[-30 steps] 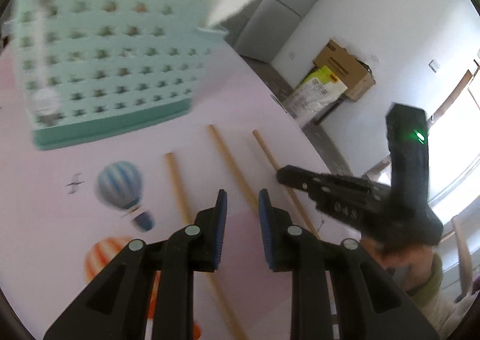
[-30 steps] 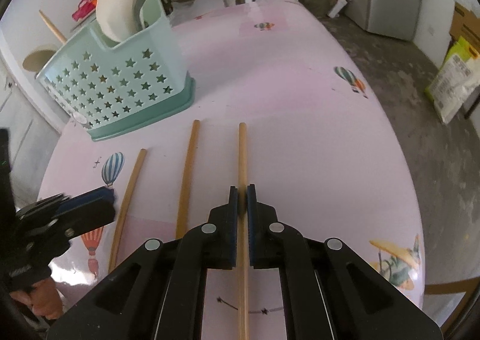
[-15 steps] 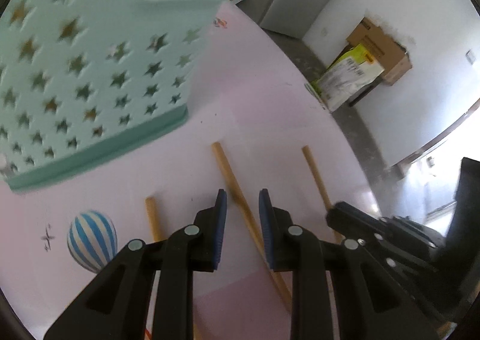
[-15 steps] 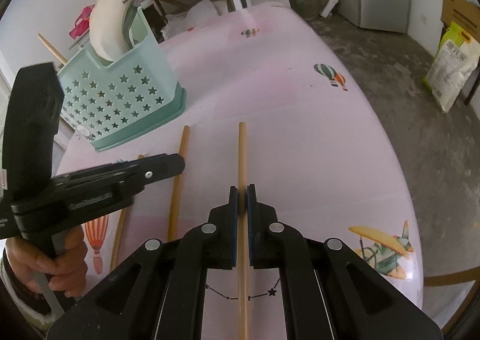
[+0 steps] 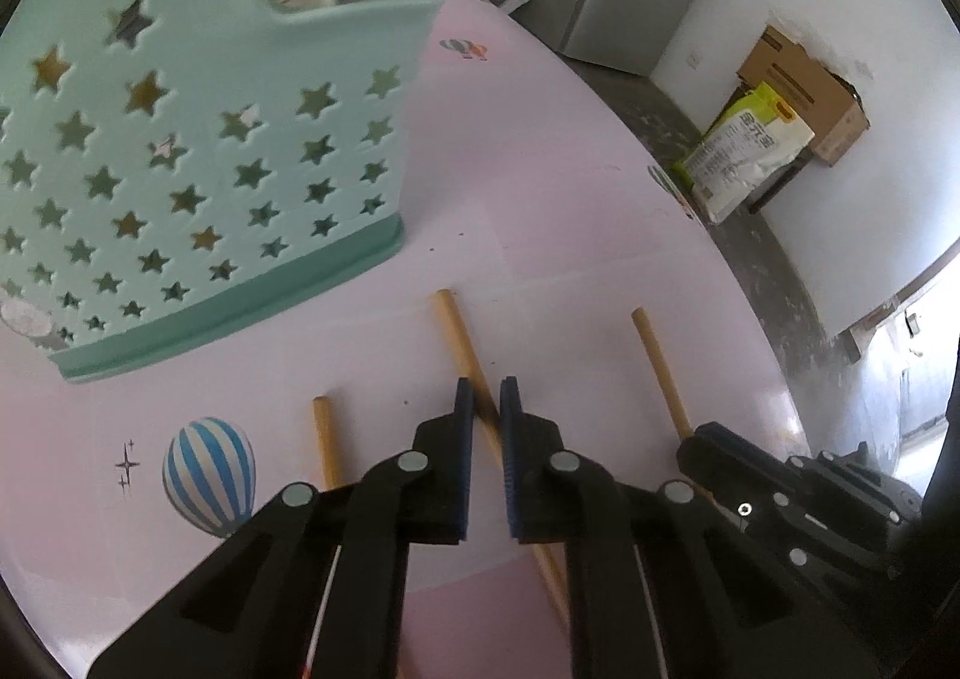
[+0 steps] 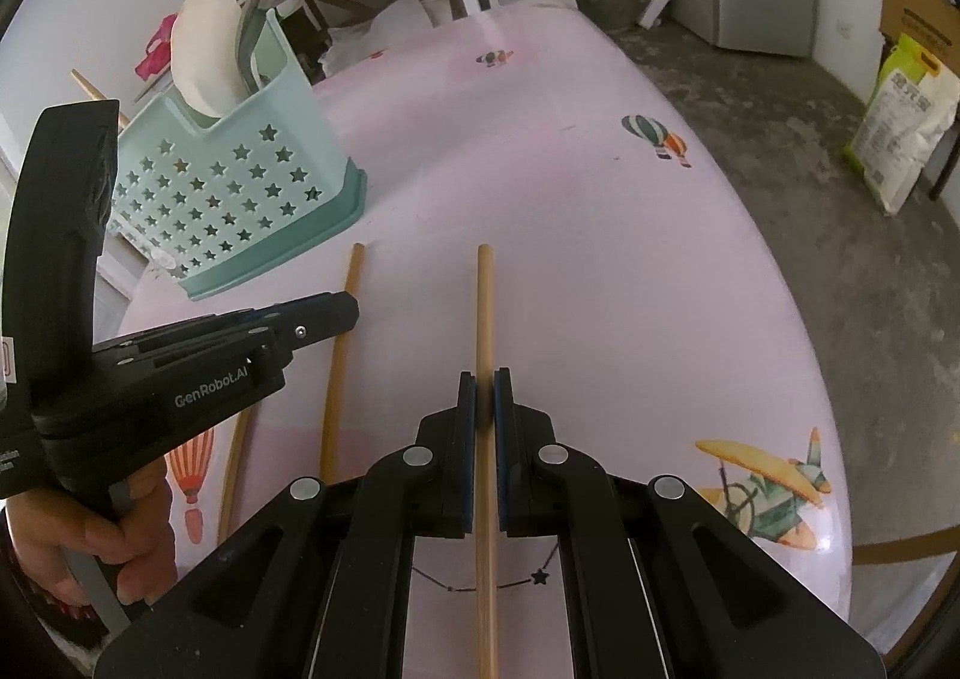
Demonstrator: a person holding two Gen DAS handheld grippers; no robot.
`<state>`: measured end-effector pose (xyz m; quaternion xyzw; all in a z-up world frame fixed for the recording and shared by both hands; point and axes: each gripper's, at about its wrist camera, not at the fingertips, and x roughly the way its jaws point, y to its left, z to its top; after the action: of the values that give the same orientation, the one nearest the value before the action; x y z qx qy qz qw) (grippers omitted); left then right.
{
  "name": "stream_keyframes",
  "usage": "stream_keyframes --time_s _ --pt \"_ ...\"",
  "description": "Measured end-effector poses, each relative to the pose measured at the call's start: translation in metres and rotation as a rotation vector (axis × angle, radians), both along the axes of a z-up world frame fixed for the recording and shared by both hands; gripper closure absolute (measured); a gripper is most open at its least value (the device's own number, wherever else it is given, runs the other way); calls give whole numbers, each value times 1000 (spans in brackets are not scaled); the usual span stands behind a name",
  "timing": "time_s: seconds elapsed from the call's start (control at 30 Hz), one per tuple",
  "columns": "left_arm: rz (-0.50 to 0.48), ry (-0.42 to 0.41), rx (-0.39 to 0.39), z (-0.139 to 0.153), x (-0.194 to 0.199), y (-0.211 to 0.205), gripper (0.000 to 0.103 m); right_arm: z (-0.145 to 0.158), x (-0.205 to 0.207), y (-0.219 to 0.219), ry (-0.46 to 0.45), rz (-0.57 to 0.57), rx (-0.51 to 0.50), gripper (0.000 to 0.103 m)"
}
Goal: Organize utensils
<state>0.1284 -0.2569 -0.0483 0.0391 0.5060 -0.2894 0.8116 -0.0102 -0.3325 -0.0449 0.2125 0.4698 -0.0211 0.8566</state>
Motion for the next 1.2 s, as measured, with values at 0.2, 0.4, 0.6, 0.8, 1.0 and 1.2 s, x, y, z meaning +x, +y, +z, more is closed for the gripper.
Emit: stream_keyframes --time_s 0.2,0.4,0.6,0.8,1.0,1.2 --pt "25 1 -27 5 -2 15 98 3 5 1 -11 9 14 99" --pt "45 -6 -108 17 -5 34 99 7 4 -2 -10 -5 10 99" --pt "28 16 -219 27 -7 47 99 11 -2 -2 -8 -45 1 99" --pt "7 0 -268 40 -12 62 99 15 -7 -3 -34 -82 7 99" --pt "2 -69 -363 70 -32 93 100 27 -21 -11 -98 -122 45 99" --pt "-42 -184 -464 121 -54 111 103 40 -30 -21 -155 -143 59 99"
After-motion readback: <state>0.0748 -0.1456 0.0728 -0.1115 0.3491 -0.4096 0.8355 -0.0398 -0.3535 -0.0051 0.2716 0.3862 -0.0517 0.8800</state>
